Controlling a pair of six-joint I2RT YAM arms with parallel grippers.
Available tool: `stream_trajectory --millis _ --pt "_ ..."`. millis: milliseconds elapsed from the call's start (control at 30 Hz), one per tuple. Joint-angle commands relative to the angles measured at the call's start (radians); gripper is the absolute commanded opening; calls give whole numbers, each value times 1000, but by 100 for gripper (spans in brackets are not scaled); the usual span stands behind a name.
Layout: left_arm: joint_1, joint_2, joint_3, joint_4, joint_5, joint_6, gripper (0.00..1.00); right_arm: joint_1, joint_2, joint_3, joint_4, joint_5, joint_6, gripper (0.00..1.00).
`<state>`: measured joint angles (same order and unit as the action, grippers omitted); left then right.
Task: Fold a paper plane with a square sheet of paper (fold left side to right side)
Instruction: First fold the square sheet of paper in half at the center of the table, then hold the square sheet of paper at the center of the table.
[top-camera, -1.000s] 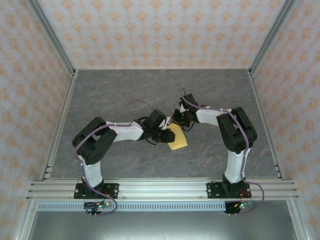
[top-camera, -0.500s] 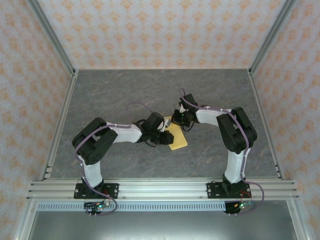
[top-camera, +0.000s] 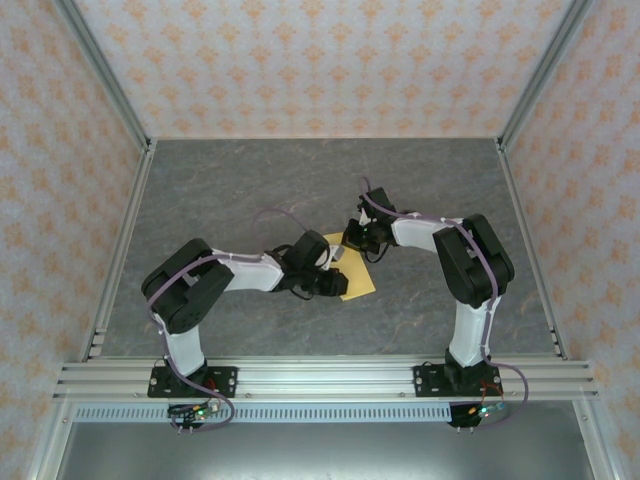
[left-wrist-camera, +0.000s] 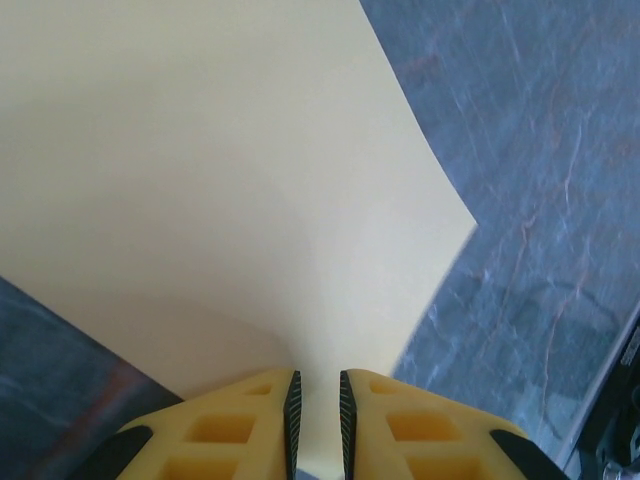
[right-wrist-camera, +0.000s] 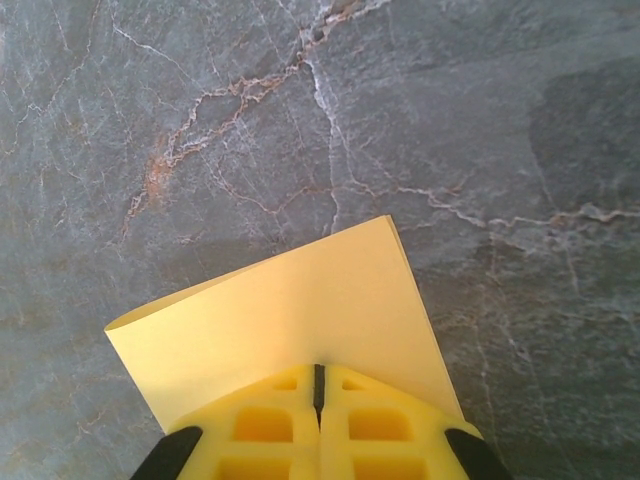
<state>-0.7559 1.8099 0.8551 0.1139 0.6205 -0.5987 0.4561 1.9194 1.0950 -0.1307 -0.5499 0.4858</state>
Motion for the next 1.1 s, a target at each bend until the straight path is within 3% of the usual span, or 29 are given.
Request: stream_trajectory --millis 0,267,433,667,833,967,1067 --pt "-54 -27 -30 -45 31 -6 20 4 30 -35 -119 76 4 1" --pt "-94 -29 -42 -49 13 -19 20 7 30 -40 -117 76 6 1" --pt "-84 -134 -52 -57 -1 -14 21 11 7 -52 -64 35 16 2" --pt "62 -320 -66 -91 12 -24 21 12 -117 -77 74 -55 86 6" --pt "173 -358 -59 -119 34 -16 23 12 -240 -75 -11 8 62 9" --pt "181 -282 -7 -109 61 -16 22 12 -328 -70 -126 94 -6 21" --pt "177 -200 27 -46 91 -53 22 12 -360 -84 -208 83 -41 20"
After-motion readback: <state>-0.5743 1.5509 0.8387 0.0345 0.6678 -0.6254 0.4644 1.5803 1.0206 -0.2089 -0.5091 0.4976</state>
